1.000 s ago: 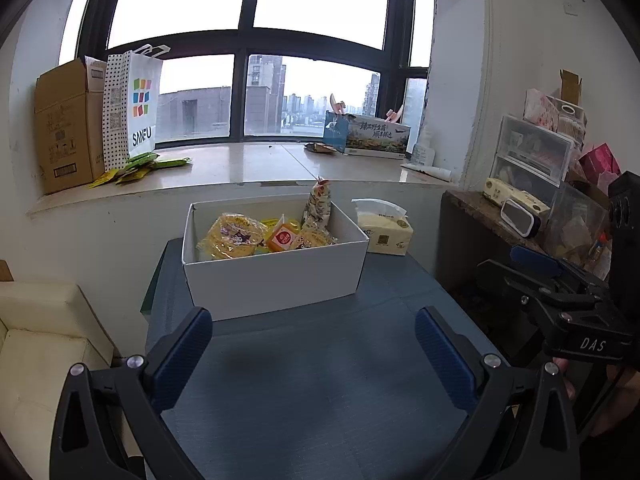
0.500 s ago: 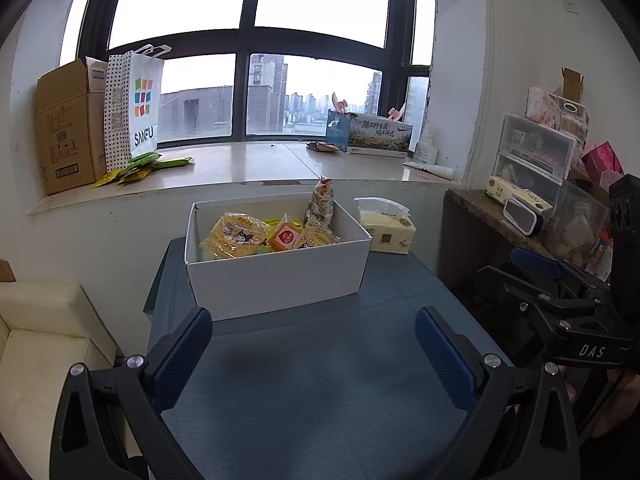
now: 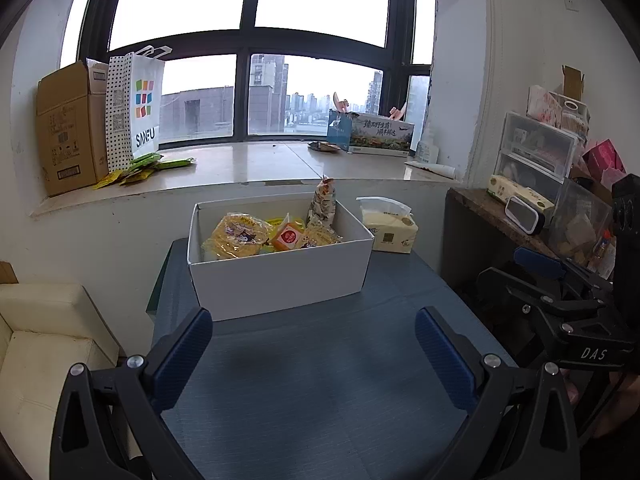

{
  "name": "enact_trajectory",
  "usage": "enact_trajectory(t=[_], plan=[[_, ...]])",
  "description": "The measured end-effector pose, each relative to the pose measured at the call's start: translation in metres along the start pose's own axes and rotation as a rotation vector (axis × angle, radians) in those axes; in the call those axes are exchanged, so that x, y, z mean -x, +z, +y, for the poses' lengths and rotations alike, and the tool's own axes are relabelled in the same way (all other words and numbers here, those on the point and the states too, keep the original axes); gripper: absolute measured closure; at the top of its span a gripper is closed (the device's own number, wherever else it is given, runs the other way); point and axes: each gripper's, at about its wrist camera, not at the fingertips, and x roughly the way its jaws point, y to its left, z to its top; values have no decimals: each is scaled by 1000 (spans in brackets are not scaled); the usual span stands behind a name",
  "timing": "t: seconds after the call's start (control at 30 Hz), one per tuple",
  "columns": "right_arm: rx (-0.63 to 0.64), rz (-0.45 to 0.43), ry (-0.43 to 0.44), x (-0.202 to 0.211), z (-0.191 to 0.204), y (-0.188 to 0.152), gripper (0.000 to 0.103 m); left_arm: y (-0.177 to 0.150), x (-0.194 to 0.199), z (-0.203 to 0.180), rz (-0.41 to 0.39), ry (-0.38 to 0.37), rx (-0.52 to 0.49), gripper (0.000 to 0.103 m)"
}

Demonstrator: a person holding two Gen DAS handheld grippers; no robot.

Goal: Organize snacks

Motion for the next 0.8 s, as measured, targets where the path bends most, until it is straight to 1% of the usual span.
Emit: enact_trajectory(t=[0.8], plan=[[8,-2,11,0,-1,0,0,-1,1,0,1,-4,-2,0]])
